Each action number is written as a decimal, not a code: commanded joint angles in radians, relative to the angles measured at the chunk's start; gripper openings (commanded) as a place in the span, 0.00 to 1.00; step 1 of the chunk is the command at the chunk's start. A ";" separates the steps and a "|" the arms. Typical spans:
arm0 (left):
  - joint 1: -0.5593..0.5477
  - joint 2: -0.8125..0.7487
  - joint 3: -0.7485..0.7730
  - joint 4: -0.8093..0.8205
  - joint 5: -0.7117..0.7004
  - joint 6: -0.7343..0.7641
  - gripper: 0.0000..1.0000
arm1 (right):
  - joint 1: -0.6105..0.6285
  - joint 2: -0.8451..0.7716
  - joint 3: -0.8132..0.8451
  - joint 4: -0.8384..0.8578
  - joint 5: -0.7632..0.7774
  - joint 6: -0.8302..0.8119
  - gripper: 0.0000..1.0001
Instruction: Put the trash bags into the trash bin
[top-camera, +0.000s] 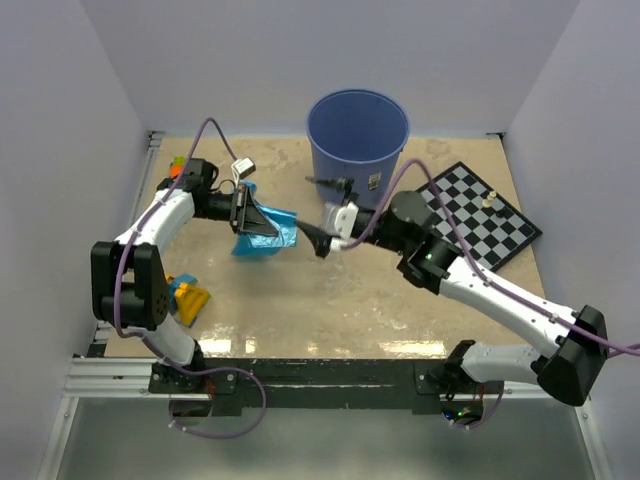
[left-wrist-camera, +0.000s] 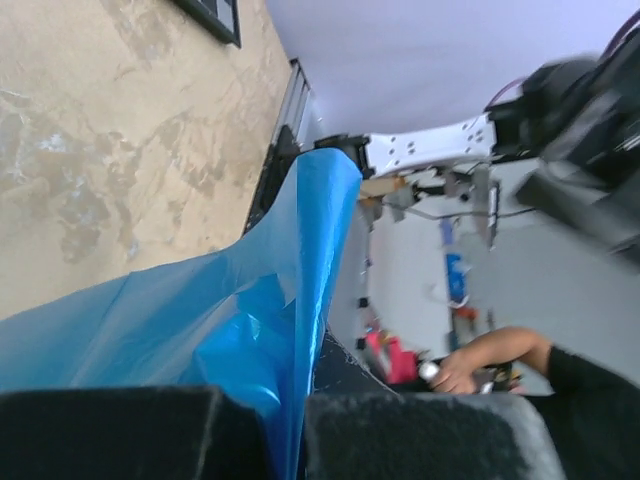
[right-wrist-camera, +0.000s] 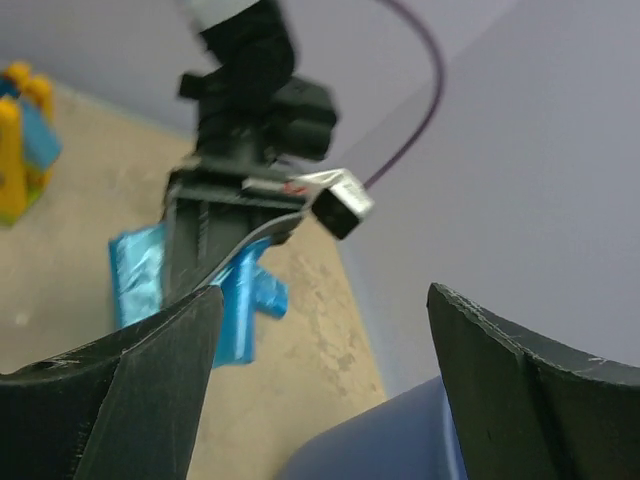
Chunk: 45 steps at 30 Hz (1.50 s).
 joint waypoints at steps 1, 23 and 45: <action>0.013 0.020 -0.061 0.204 0.167 -0.376 0.00 | 0.039 0.007 -0.132 -0.058 -0.046 -0.420 0.85; 0.017 0.114 -0.136 0.449 0.274 -0.806 0.00 | 0.037 0.246 0.077 -0.504 -0.190 -0.816 0.68; 0.051 0.101 -0.136 0.468 0.235 -0.803 0.25 | 0.045 0.305 -0.029 -0.151 -0.060 -0.709 0.00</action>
